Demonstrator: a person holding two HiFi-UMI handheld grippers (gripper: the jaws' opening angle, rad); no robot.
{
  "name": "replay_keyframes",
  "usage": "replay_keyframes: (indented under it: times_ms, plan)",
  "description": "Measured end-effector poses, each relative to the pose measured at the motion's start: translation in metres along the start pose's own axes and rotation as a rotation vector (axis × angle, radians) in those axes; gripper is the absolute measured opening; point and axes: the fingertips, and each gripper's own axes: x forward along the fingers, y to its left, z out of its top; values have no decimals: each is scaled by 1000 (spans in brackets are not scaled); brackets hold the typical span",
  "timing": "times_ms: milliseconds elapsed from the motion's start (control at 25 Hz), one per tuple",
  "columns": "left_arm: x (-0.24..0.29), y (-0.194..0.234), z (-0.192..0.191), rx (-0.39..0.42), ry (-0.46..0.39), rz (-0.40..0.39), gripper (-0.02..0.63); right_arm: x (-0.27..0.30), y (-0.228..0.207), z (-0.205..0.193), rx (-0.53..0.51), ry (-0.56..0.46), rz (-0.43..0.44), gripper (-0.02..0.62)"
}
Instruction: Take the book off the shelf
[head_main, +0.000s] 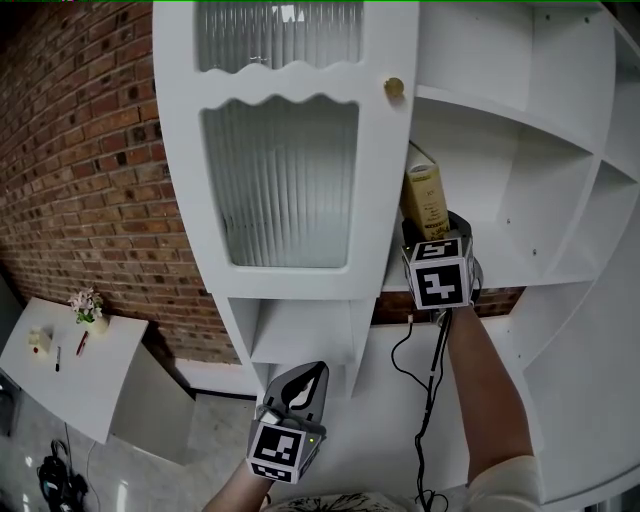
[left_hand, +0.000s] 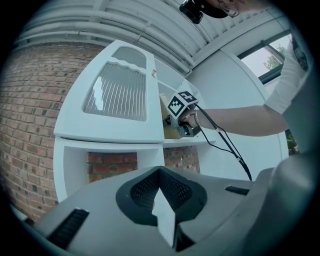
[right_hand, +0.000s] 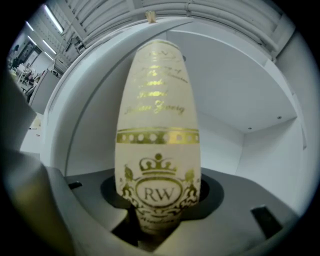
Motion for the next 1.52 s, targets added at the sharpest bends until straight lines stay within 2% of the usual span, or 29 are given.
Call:
replay_keyframes:
  times_ms: [320, 640, 840, 1120, 1520]
  plan:
    - [-6, -6, 5, 19, 4, 13, 12, -38, -6, 0, 9, -55, 21, 230]
    - [-13, -34, -3, 24, 49, 11, 12, -93, -12, -7, 30, -131, 30, 230]
    - [-19, -52, -9, 0, 60, 5, 12, -126, -16, -15, 27, -145, 46, 230]
    - [-32, -71, 7, 14, 30, 29, 12, -166, -16, -22, 17, -168, 33, 232]
    - [-51, -103, 9, 4, 19, 50, 12, -220, 6, -96, 91, -164, 86, 230]
